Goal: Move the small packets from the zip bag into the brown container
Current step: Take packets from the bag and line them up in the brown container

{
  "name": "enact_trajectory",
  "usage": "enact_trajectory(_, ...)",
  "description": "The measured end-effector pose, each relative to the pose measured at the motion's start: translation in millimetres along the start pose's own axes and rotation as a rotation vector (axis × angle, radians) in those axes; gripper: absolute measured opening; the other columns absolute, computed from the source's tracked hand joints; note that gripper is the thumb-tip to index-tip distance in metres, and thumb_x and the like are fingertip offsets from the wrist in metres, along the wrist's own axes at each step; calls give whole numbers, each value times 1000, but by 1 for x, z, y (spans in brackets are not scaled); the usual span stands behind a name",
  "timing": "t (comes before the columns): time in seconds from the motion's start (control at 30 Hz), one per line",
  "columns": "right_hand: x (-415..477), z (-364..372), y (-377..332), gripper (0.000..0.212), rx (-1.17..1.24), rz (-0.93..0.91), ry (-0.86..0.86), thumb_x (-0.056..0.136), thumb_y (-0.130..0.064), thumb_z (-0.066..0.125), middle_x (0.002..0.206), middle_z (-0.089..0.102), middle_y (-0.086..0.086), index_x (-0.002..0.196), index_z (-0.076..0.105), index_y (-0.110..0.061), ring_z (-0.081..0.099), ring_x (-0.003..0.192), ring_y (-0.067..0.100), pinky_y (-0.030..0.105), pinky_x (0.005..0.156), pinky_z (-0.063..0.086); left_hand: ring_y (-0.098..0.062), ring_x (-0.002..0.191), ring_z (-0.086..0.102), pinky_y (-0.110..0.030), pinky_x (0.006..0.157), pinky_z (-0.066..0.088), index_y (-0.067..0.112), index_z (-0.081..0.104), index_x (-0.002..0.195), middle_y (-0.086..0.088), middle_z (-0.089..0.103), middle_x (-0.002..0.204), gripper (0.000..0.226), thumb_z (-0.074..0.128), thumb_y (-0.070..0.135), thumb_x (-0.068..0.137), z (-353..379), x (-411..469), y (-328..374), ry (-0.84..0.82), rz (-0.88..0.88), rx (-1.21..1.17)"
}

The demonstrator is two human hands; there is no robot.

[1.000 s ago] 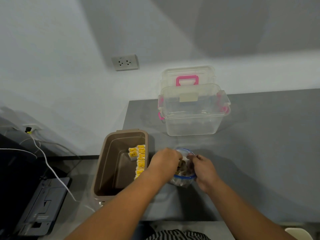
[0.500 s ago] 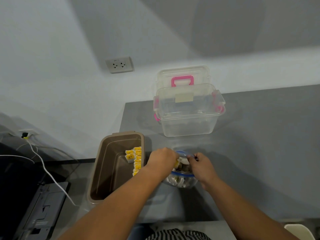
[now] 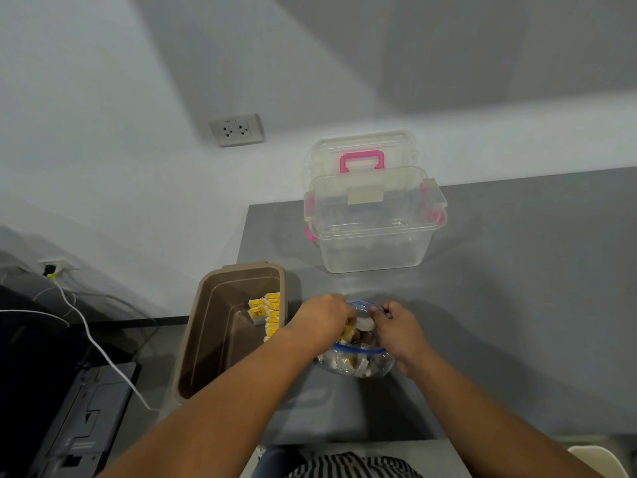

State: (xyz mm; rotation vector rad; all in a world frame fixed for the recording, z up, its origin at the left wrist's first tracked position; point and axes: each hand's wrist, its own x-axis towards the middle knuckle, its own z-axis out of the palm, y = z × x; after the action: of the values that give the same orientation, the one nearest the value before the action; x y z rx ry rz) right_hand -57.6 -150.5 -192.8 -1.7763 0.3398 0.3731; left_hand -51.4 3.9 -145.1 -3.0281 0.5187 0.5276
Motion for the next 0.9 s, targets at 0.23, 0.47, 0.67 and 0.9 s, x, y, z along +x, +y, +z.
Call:
enact_trajectory(0.23, 3, 1, 2, 20, -3, -1, 20, 105, -26, 52, 81, 63, 8, 92, 58, -12, 56, 69, 18, 35, 65, 48, -28, 95, 61, -39, 82, 55, 27, 60, 129, -9, 54, 113, 39, 62, 15, 93, 0, -5, 1, -31, 116, 41)
enact_trajectory(0.47, 4, 1, 3, 22, -55, -1, 9, 104, -27, 52, 87, 67, 12, 97, 60, -7, 59, 74, 20, 37, 68, 52, -30, 93, 59, -40, 84, 54, 32, 56, 136, -10, 48, 115, 42, 60, 21, 96, -1, -4, -1, -66, 186, 99)
enact_trajectory(0.67, 7, 1, 2, 21, -78, 15, -37, 104, -25, 52, 85, 64, 10, 91, 60, -9, 56, 71, 18, 33, 66, 48, -32, 95, 61, -41, 85, 55, 26, 59, 133, -13, 48, 118, 42, 63, 14, 93, -4, 2, 1, -111, 131, 97)
enact_trajectory(0.9, 6, 2, -1, 21, -36, 34, -53, 104, -28, 52, 88, 65, 9, 97, 60, -10, 59, 74, 18, 34, 68, 50, -23, 97, 59, -33, 80, 50, 17, 65, 106, -6, 55, 115, 23, 74, 18, 85, -9, 5, -6, -59, 74, -9)
